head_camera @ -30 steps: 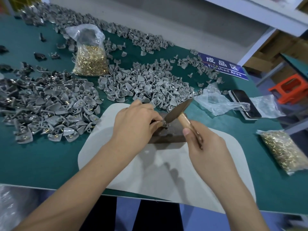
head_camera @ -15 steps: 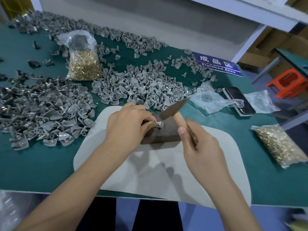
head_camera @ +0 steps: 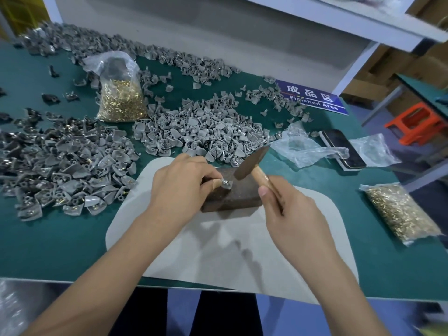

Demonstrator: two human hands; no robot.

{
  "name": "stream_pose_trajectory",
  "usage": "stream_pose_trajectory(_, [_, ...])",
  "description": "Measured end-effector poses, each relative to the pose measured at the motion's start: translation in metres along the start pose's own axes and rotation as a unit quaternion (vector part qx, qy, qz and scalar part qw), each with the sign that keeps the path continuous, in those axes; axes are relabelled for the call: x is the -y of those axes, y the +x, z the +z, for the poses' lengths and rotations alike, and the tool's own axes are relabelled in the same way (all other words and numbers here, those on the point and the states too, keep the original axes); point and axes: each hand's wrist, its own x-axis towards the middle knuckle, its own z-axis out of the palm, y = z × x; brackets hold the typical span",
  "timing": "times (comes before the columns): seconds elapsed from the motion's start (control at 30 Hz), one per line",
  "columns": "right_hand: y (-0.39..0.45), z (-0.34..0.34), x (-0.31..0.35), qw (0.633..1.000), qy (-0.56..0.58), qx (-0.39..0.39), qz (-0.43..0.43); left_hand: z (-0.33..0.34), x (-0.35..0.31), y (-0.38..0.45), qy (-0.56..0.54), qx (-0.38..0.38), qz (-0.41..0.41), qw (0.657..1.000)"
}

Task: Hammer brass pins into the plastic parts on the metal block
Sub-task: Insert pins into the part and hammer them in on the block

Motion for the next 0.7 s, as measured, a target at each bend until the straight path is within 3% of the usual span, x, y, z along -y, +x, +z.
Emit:
stream_pose_trajectory(0.1, [-0.003, 0.002, 0.005, 0.997, 0.058, -0.059, -0.004, 0.0, 0.0, -0.001, 0.008, -0.002, 0.011, 1.0])
stream_pose_trajectory(0.27, [-0.007, 0.006, 0.005, 1.0, 0.006, 0.015, -0.01, -0.004, -0.001, 0.001, 0.018, 0.012, 0.046, 0.999])
stream_pose_trajectory(0.37, [-0.009, 0.004, 0.007, 0.996, 0.05, -0.07, -0.009, -0.007, 0.0, 0.005, 0.02, 0.031, 0.067, 0.997])
stream_pose_trajectory(0.43, [-0.01, 0.007, 0.01, 0.992, 0.089, -0.087, -0.005, -0.008, 0.0, 0.006, 0.023, 0.035, 0.07, 0.997])
stream_pose_trajectory(0.57, [-0.01, 0.012, 0.008, 0.999, 0.015, 0.034, -0.008, -0.008, 0.002, 0.006, 0.019, 0.035, 0.074, 0.996])
stream_pose_trajectory(0.7, [-0.006, 0.009, 0.009, 0.999, -0.01, 0.049, -0.006, -0.006, 0.006, 0.006, -0.009, 0.029, 0.071, 0.997])
